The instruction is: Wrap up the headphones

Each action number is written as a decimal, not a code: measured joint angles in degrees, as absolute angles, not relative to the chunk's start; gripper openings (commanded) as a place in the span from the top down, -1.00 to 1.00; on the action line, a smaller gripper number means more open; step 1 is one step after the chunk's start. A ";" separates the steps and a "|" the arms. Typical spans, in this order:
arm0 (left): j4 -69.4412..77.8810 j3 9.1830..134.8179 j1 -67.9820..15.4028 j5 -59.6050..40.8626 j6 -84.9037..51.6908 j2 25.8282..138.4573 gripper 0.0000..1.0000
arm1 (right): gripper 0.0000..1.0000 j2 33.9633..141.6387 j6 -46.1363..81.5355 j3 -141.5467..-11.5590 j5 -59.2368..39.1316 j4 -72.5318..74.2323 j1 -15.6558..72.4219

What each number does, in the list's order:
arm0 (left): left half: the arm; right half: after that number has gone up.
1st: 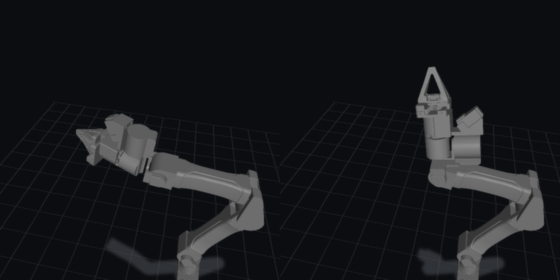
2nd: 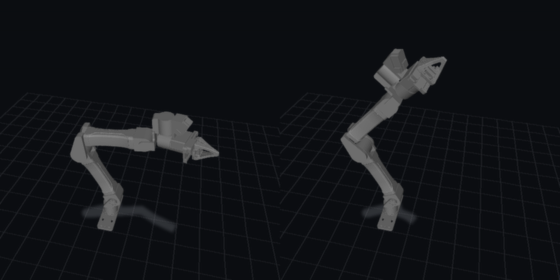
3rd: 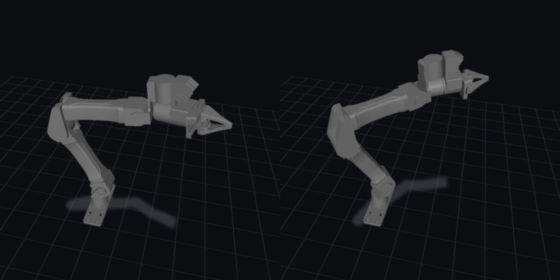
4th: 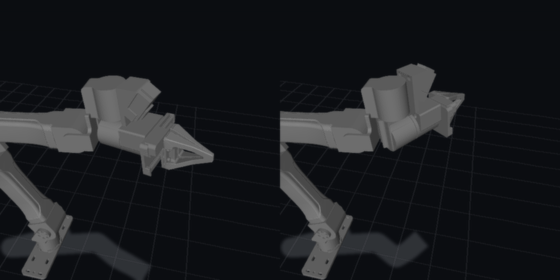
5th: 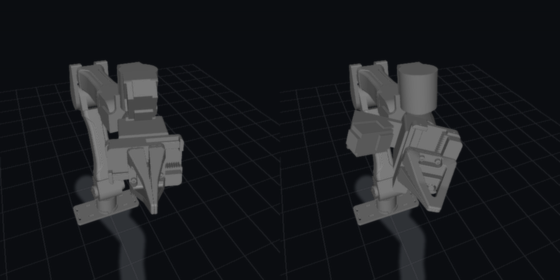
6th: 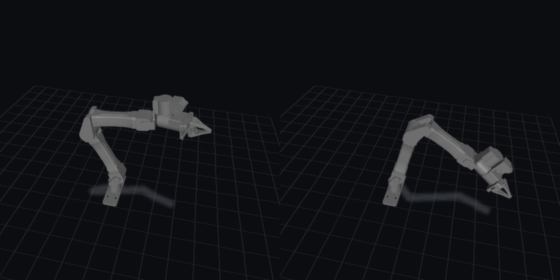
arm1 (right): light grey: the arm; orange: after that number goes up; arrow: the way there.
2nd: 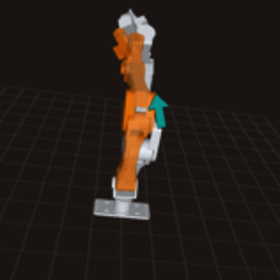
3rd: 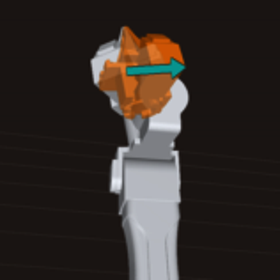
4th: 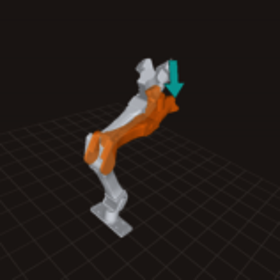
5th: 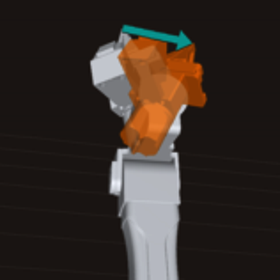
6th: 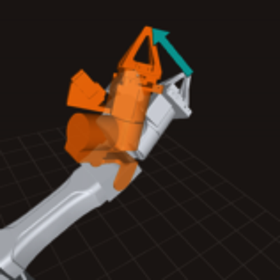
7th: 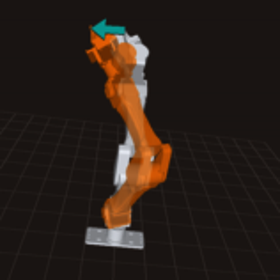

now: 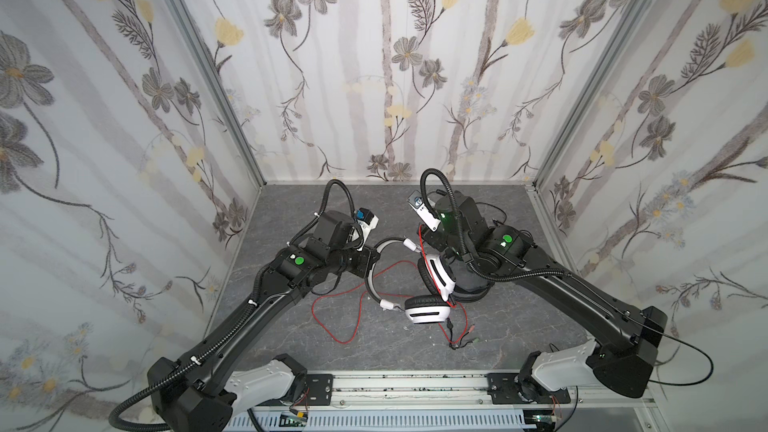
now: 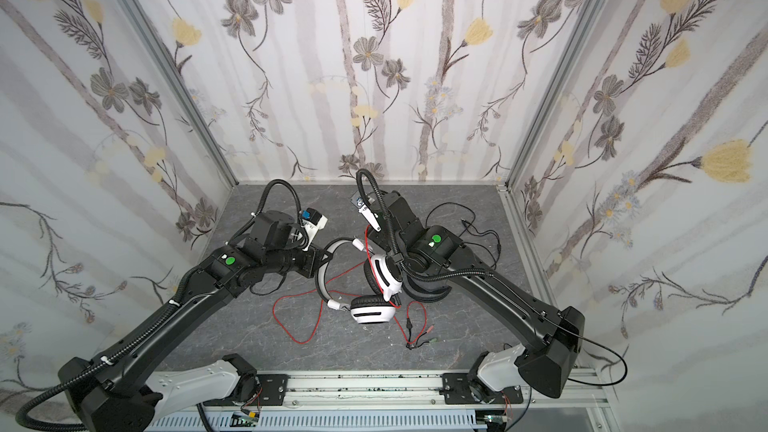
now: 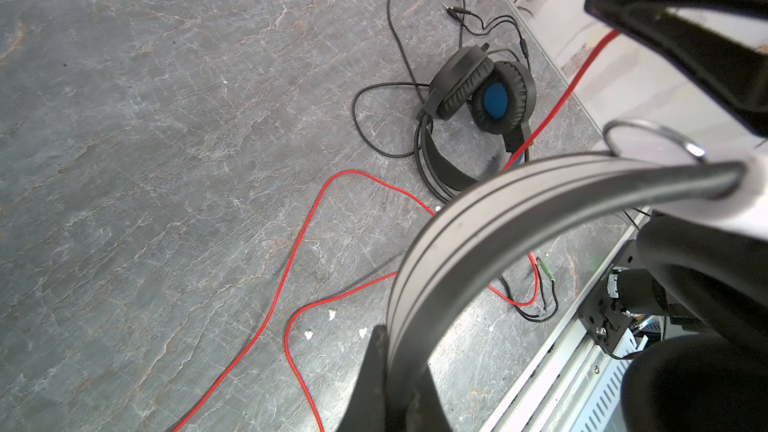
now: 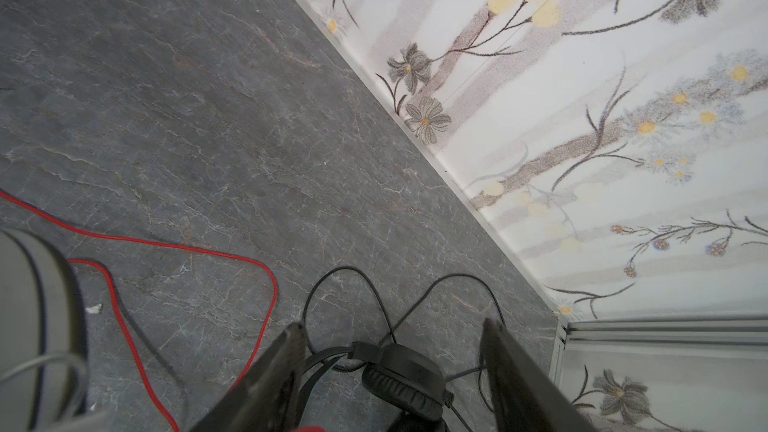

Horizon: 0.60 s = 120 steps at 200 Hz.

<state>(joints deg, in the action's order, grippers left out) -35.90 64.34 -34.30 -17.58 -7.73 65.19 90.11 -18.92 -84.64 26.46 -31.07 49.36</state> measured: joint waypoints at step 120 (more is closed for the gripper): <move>-32.84 63.75 -34.28 -18.24 -8.67 64.66 1.00 | -0.98 89.30 -13.50 -86.78 21.34 -33.67 42.46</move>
